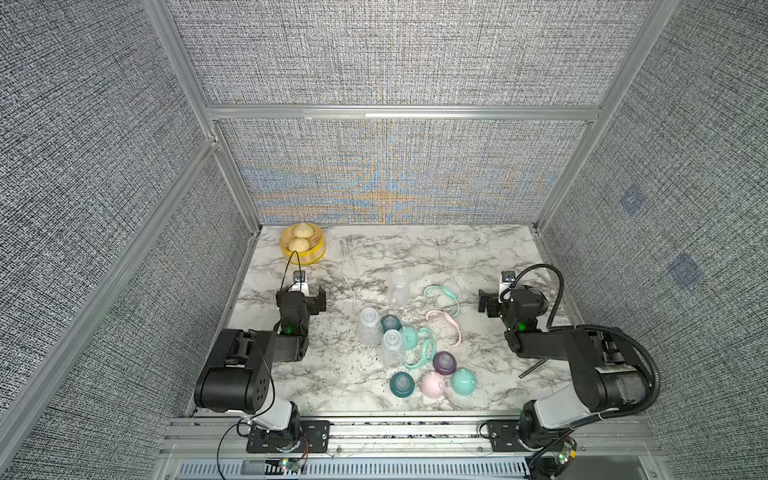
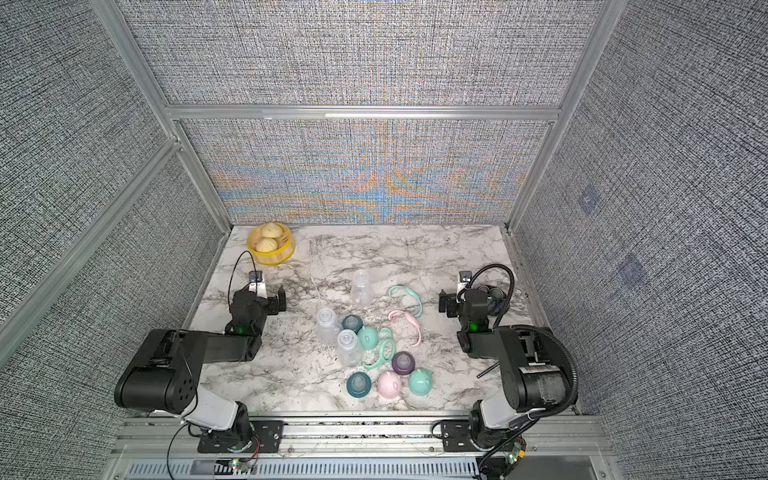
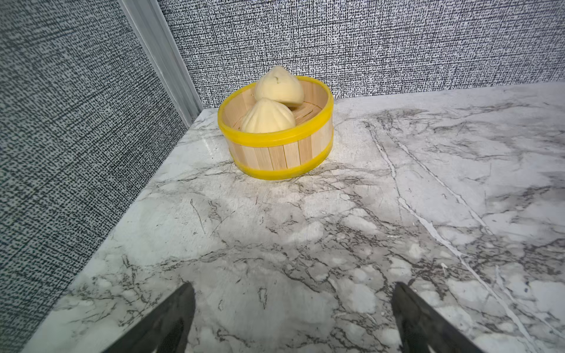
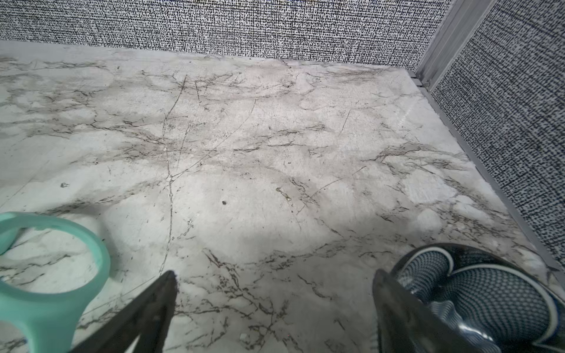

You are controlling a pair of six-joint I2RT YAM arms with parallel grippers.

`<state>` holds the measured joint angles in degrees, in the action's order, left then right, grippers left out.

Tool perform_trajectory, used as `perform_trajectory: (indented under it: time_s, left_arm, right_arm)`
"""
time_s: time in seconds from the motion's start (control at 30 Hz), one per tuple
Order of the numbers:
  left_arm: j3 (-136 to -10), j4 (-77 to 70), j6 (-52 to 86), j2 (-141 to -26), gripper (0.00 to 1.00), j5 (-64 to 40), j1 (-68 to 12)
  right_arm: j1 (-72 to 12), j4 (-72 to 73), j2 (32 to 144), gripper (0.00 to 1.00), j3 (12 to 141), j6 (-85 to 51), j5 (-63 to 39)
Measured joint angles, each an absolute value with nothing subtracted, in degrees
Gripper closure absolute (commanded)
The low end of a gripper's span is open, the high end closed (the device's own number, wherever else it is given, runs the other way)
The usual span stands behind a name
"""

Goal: Assemble the baby bottles
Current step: Pick up the baby bottle from the center of the board.

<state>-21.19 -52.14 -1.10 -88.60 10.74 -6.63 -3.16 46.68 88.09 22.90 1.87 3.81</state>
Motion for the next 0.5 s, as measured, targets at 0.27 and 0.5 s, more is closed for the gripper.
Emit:
perform_trajectory:
  time_s: [0.27,0.5]
  left_arm:
    - [-21.7,-51.9,-0.8,-88.6,0.0,10.8,-6.3]
    - [-21.7,-51.9,-0.4,-88.6,0.0,11.0,-6.3]
  right_arm:
    - [-3.2,46.7,88.1,0.01,22.9,1.9,3.8]
    - [-3.2,46.7,88.1,0.01,22.9,1.8,3.8]
